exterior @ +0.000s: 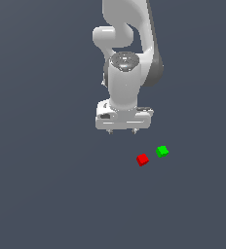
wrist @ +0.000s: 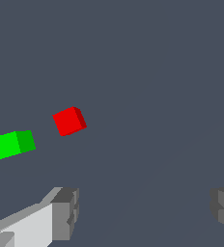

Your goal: Stack the red cube on top of the green cube.

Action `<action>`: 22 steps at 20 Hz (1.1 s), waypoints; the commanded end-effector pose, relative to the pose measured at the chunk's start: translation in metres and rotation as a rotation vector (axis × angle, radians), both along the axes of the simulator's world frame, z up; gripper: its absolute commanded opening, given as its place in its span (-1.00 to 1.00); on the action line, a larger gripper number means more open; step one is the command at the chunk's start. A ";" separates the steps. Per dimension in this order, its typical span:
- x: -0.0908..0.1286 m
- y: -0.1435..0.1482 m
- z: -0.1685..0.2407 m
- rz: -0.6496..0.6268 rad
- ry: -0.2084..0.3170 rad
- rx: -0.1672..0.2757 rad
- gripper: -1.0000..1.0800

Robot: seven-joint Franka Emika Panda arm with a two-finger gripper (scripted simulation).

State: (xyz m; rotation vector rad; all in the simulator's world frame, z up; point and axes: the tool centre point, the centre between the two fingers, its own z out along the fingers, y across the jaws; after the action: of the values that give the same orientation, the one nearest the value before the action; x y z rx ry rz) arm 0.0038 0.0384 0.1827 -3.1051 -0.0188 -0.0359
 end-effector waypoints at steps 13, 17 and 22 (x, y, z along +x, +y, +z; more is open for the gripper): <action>0.017 0.024 -0.028 0.099 0.004 -0.009 0.92; 0.028 0.044 -0.050 0.177 0.007 -0.016 0.92; 0.041 0.072 -0.080 0.284 0.011 -0.027 0.92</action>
State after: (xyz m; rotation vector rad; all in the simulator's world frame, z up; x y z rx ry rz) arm 0.0415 0.1021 0.1111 -3.0988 -0.4126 -0.0126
